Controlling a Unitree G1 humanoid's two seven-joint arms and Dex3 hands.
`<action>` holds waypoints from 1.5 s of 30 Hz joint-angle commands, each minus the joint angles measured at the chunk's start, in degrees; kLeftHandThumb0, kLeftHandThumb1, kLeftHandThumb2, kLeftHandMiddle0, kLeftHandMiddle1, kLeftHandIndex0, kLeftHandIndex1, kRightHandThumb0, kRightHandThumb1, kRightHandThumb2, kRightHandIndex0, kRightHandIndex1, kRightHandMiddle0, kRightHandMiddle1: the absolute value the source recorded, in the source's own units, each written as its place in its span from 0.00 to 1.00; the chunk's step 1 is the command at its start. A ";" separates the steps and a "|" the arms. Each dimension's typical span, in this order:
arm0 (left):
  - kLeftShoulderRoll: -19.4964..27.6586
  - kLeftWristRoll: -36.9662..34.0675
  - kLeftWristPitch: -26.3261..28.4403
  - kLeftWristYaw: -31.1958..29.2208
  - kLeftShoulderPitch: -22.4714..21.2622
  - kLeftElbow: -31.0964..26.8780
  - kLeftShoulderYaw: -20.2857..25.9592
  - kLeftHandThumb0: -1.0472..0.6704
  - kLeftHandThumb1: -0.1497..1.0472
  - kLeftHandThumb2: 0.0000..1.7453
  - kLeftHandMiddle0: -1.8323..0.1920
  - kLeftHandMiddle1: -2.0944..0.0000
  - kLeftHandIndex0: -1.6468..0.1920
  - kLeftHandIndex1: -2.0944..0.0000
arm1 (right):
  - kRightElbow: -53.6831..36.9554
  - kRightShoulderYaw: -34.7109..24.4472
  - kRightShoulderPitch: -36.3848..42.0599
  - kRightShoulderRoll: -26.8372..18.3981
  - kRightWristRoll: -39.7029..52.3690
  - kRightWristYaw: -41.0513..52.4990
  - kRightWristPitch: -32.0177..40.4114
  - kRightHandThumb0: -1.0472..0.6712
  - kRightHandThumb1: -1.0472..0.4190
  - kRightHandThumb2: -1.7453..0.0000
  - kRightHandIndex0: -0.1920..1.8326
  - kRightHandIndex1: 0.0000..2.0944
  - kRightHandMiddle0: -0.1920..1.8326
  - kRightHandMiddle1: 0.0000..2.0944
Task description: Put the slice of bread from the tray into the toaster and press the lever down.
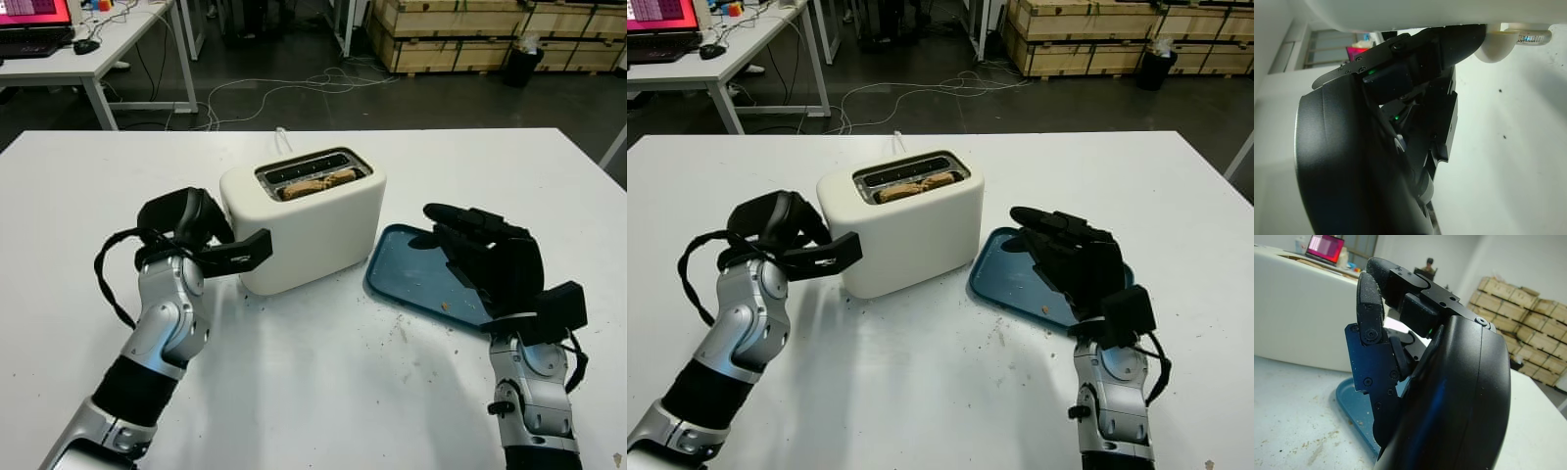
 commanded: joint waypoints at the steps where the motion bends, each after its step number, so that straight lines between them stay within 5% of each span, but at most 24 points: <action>1: -5.47 -5.44 0.38 -6.78 9.46 5.54 -6.49 0.63 0.89 0.04 0.39 0.85 0.36 1.00 | 0.27 -0.23 -0.12 -0.07 0.72 0.30 -0.33 0.35 0.09 0.88 0.53 0.42 0.66 0.00; 5: -5.42 -6.32 -0.79 -5.88 10.13 4.25 -6.48 0.63 0.89 0.04 0.43 0.78 0.39 1.00 | -0.41 -0.08 0.03 -0.08 0.22 -0.19 0.47 0.35 0.09 0.88 0.54 0.43 0.66 0.00; 13: -3.47 -11.97 -15.25 7.51 16.24 -6.80 0.51 0.60 0.89 0.08 0.38 0.81 0.33 0.99 | -0.53 0.12 -0.14 0.33 0.32 -0.67 1.02 0.35 0.09 0.89 0.53 0.43 0.66 0.00; 14: -3.47 -13.44 -17.54 9.59 16.99 -8.24 1.97 0.59 0.89 0.08 0.37 0.78 0.33 0.99 | -0.63 0.14 -0.19 0.33 0.21 -0.87 1.25 0.35 0.09 0.89 0.53 0.43 0.66 0.00; 17: -1.72 -15.57 -21.27 11.78 18.12 -12.69 5.15 0.55 0.89 0.08 0.47 0.48 0.33 1.00 | -0.38 -0.05 -0.79 0.03 0.20 -1.09 1.32 0.35 0.09 0.89 0.52 0.42 0.64 0.00; 21: 1.75 -19.69 -22.50 8.00 18.54 -19.32 10.09 0.51 0.89 0.04 0.52 0.33 0.32 0.99 | 0.78 -0.97 -2.56 -1.60 1.24 0.45 1.60 0.35 0.09 0.90 0.50 0.42 0.63 0.00; 28: 9.16 -23.09 -22.64 1.26 16.89 -27.03 18.98 0.47 0.77 0.00 0.47 0.39 0.29 0.99 | 5.75 -2.99 -8.39 -8.91 1.85 6.60 2.30 0.35 0.09 0.92 0.47 0.41 0.60 0.00; 35: 17.33 -23.41 -23.49 -4.73 12.64 -26.69 25.42 0.44 0.70 0.00 0.38 0.55 0.22 0.98 | 18.34 -2.43 -19.18 -19.19 -3.93 12.23 -4.62 0.36 0.09 0.92 0.51 0.42 0.61 0.01; 40: 21.68 -22.50 -23.53 -8.27 9.72 -25.30 25.88 0.40 0.65 0.00 0.27 0.78 0.17 0.99 | 25.35 0.10 -25.28 -23.16 -10.58 11.58 -8.56 0.37 0.09 0.96 0.53 0.40 0.62 0.01; 45: 24.17 -21.65 -23.50 -11.00 7.24 -23.82 24.58 0.39 0.64 0.00 0.23 0.87 0.16 1.00 | 28.33 3.06 -28.33 -25.30 -16.47 10.16 -11.35 0.35 0.10 0.99 0.53 0.39 0.64 0.01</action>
